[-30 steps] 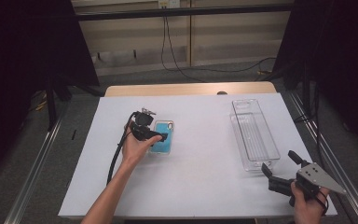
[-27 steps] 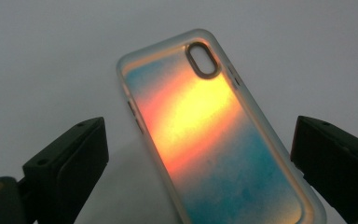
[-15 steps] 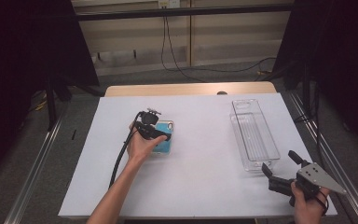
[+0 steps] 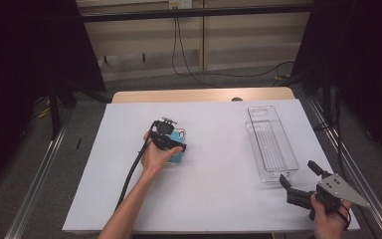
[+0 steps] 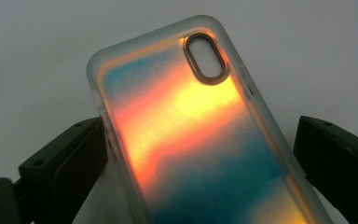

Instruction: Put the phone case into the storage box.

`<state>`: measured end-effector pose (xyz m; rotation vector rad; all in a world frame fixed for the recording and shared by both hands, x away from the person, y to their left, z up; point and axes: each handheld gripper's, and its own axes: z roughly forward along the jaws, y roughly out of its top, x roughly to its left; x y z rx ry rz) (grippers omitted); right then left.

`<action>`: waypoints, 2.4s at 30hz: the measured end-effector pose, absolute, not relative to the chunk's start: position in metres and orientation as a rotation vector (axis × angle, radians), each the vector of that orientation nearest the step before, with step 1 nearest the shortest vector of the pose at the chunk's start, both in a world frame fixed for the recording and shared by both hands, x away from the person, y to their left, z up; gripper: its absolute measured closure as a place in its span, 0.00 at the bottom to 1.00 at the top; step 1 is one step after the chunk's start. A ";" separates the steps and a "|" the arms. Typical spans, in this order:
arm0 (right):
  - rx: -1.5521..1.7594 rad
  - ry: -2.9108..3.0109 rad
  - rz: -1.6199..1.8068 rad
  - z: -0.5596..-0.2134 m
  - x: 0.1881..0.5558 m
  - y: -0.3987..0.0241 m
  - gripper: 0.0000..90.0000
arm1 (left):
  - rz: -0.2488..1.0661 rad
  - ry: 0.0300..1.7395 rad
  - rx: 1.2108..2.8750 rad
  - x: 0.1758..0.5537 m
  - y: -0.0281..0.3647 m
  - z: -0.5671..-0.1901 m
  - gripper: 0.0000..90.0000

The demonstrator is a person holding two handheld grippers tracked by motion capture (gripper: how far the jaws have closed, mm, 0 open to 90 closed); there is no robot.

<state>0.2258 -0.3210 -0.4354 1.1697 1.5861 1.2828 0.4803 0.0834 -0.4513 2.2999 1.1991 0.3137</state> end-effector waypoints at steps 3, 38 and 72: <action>1.169 1.583 1.283 -0.435 0.226 -0.321 0.00 | 0.350 1.198 2.313 0.479 0.080 -0.452 0.03; 1.176 1.581 1.275 -0.435 0.225 -0.321 0.00 | 0.354 1.279 2.274 0.474 0.079 -0.449 0.18; 1.178 1.586 1.271 -0.436 0.226 -0.320 0.00 | 0.440 1.197 2.126 0.460 0.100 -0.429 0.19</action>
